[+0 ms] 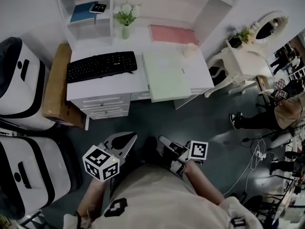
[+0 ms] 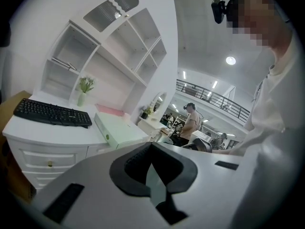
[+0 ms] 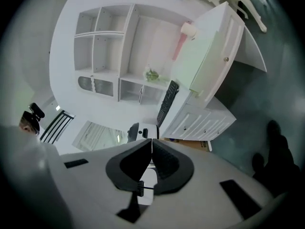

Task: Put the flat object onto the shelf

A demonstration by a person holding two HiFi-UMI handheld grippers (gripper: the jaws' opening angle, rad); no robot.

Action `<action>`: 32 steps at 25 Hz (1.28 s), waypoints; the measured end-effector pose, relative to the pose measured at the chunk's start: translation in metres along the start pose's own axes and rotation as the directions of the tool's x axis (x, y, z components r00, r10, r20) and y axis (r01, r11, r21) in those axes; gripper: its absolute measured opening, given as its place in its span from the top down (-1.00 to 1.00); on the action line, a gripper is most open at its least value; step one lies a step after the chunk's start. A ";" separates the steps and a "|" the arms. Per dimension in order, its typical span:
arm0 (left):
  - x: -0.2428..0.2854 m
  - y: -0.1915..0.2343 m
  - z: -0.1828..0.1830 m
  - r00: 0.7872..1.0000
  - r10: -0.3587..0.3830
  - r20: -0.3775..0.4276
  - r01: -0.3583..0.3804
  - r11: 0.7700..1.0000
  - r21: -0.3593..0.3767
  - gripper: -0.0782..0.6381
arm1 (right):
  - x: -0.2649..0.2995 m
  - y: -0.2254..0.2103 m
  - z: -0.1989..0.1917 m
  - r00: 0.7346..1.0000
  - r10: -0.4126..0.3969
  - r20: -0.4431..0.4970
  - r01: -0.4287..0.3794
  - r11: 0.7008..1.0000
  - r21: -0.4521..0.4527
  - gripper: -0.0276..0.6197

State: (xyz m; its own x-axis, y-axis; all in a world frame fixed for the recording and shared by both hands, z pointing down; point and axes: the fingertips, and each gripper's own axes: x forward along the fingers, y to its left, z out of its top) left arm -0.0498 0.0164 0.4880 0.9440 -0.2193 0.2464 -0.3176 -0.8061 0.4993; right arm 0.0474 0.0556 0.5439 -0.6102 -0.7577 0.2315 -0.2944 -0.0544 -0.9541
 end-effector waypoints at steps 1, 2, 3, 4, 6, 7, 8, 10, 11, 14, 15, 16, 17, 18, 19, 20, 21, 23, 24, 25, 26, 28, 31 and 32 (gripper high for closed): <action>0.000 0.001 0.001 1.000 0.004 0.001 -0.004 1.000 -0.001 0.74 | 0.003 0.000 0.002 1.000 0.005 -0.008 -0.005 1.000 -0.004 0.84; 0.001 0.002 0.001 1.000 0.009 0.002 -0.009 1.000 -0.003 0.74 | 0.005 0.001 0.004 1.000 0.008 -0.014 -0.008 1.000 -0.009 0.84; 0.002 0.004 0.002 1.000 0.015 0.003 -0.015 1.000 -0.004 0.74 | 0.007 0.000 0.008 1.000 0.010 -0.017 -0.010 1.000 -0.011 0.84; 0.003 0.005 0.003 1.000 0.020 0.003 -0.020 1.000 -0.005 0.74 | 0.008 -0.002 0.012 1.000 0.010 -0.016 -0.010 1.000 -0.007 0.84; 0.007 0.006 0.005 0.999 0.033 0.000 -0.033 0.999 -0.002 0.74 | 0.008 -0.007 0.021 1.000 0.009 -0.009 -0.008 1.000 0.010 0.84; 0.010 0.007 0.006 0.999 0.040 -0.003 -0.040 0.999 -0.002 0.74 | 0.008 -0.009 0.025 1.000 0.010 -0.009 -0.010 1.000 0.012 0.84; 0.012 0.008 0.007 0.999 0.046 -0.005 -0.046 0.999 -0.003 0.74 | 0.009 -0.011 0.029 1.000 0.012 -0.013 -0.012 1.000 0.008 0.84; 0.020 0.010 0.010 0.999 0.053 -0.011 -0.053 0.999 -0.004 0.74 | 0.010 -0.016 0.038 1.000 0.005 -0.019 -0.006 1.000 -0.006 0.84; 0.026 0.011 0.011 0.998 0.054 -0.016 -0.054 0.999 -0.002 0.74 | 0.009 -0.020 0.044 1.000 -0.002 -0.017 0.002 1.000 -0.006 0.84; 0.045 0.010 0.017 0.998 0.053 -0.033 -0.052 0.999 0.008 0.74 | 0.003 -0.037 0.062 0.999 -0.033 0.003 0.033 0.999 0.032 0.84; 0.051 0.010 0.019 0.998 0.052 -0.036 -0.052 0.999 0.009 0.74 | 0.000 -0.042 0.068 0.999 -0.042 0.007 0.041 0.998 0.045 0.84; 0.056 0.010 0.022 0.998 0.054 -0.039 -0.053 0.999 0.010 0.74 | -0.002 -0.047 0.073 0.999 -0.047 0.009 0.047 0.997 0.058 0.84; 0.060 0.011 0.024 0.998 0.057 -0.041 -0.056 0.998 0.010 0.74 | -0.003 -0.051 0.077 0.999 -0.051 0.008 0.050 0.996 0.069 0.84; 0.065 0.011 0.026 0.997 0.060 -0.044 -0.060 0.998 0.009 0.74 | -0.005 -0.054 0.082 0.999 -0.053 0.006 0.053 0.996 0.077 0.84; 0.070 0.012 0.027 0.997 0.062 -0.047 -0.061 0.998 0.008 0.74 | -0.006 -0.058 0.086 0.998 -0.058 0.004 0.057 0.995 0.082 0.84; 0.075 0.012 0.028 0.997 0.061 -0.049 -0.061 0.998 0.006 0.74 | -0.007 -0.061 0.090 0.998 -0.064 0.001 0.064 0.994 0.086 0.84; 0.080 0.012 0.029 0.997 0.060 -0.052 -0.060 0.998 0.006 0.74 | -0.008 -0.065 0.095 0.998 -0.069 0.001 0.069 0.993 0.091 0.84; 0.089 0.011 0.030 0.996 0.061 -0.063 -0.061 0.998 0.006 0.74 | -0.010 -0.071 0.105 0.997 -0.071 0.006 0.070 0.992 0.106 0.84; 0.092 0.011 0.030 0.996 0.063 -0.069 -0.063 0.998 0.006 0.74 | -0.011 -0.073 0.109 0.998 -0.068 0.008 0.067 0.991 0.113 0.84; 0.096 0.012 0.032 0.995 0.066 -0.073 -0.066 0.998 0.007 0.74 | -0.011 -0.075 0.112 0.998 -0.065 0.010 0.063 0.991 0.119 0.84; 0.099 0.012 0.033 0.995 0.070 -0.075 -0.069 0.998 0.007 0.74 | -0.010 -0.076 0.115 0.998 -0.063 0.009 0.062 0.990 0.123 0.84; 0.104 0.014 0.036 0.994 0.076 -0.077 -0.076 0.997 0.006 0.74 | -0.010 -0.082 0.118 0.997 -0.072 0.002 0.071 0.989 0.130 0.83; 0.112 0.014 0.040 0.993 0.086 -0.081 -0.086 0.996 0.006 0.74 | -0.010 -0.091 0.127 0.997 -0.076 -0.004 0.075 0.984 0.160 0.50; 0.115 0.014 0.042 0.992 0.091 -0.083 -0.091 0.996 0.004 0.74 | -0.009 -0.094 0.130 0.998 -0.066 -0.006 0.066 0.981 0.182 0.24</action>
State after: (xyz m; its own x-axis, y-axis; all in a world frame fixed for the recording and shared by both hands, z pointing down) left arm 0.0575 -0.0432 0.4889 0.9006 -0.2454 0.3588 -0.4017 -0.7853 0.4712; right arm 0.1765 -0.0170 0.6062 -0.5937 -0.7488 0.2948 -0.1949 -0.2217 -0.9554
